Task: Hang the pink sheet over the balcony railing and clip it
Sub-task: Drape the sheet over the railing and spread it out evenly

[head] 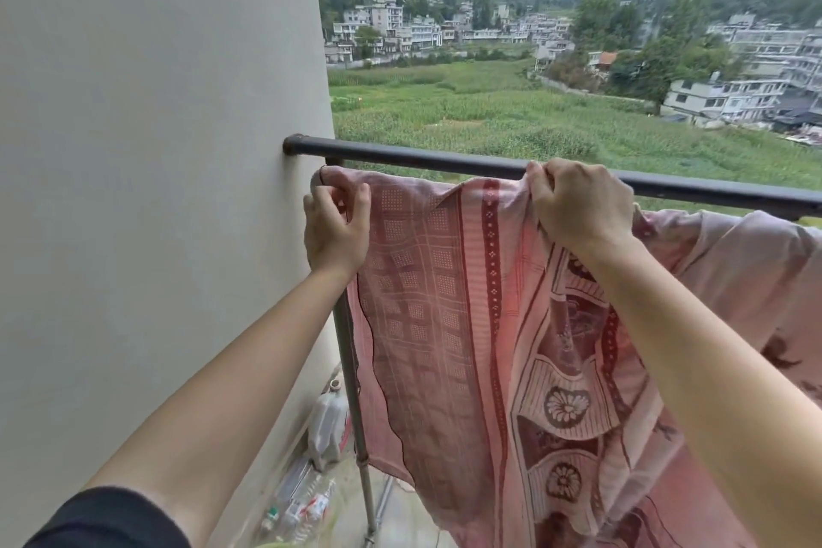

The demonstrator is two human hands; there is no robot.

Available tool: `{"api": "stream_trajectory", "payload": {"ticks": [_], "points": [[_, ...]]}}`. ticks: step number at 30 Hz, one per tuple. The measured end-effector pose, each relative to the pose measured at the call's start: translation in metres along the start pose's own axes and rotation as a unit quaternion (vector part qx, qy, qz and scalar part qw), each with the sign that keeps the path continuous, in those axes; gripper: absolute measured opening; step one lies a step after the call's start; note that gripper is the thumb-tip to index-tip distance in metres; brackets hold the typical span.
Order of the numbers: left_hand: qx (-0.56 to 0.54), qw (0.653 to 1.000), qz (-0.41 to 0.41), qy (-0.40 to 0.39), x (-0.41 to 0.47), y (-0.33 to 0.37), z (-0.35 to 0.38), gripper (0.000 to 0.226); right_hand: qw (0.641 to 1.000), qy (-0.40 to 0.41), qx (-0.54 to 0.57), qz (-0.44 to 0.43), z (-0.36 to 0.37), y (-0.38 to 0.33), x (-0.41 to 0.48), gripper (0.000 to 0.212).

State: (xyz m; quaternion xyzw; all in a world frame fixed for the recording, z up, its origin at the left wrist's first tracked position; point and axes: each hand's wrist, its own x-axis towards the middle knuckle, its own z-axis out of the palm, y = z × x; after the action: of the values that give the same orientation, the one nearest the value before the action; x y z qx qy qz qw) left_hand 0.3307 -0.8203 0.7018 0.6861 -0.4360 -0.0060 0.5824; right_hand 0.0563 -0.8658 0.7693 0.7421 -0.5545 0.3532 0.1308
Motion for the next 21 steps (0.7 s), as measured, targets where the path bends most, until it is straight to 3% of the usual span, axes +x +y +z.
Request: {"api": "stream_trajectory", "payload": {"ticks": [3, 8, 12, 16, 21], "points": [[-0.046, 0.995, -0.061, -0.064, -0.011, -0.004, 0.002, 0.051, 1.000, 0.007, -0.009, -0.021, 0.003, -0.008, -0.005, 0.053], [-0.180, 0.971, -0.137, -0.077, -0.013, -0.009, -0.009, 0.071, 0.999, 0.008, -0.006, -0.038, 0.006, -0.015, -0.008, 0.057], [-0.198, 0.962, -0.154, -0.105, -0.010, -0.013, -0.023, 0.051, 0.999, -0.003, -0.011, -0.034, 0.006, -0.014, -0.008, 0.056], [-0.181, 0.977, -0.113, -0.006, -0.011, -0.006, -0.034, 0.026, 0.999, 0.018, 0.002, -0.046, 0.009, -0.015, -0.010, 0.054], [-0.073, 0.993, -0.022, 0.091, 0.029, 0.019, -0.052, 0.019, 0.996, 0.041, 0.003, -0.085, 0.013, -0.020, -0.013, 0.052]]}}
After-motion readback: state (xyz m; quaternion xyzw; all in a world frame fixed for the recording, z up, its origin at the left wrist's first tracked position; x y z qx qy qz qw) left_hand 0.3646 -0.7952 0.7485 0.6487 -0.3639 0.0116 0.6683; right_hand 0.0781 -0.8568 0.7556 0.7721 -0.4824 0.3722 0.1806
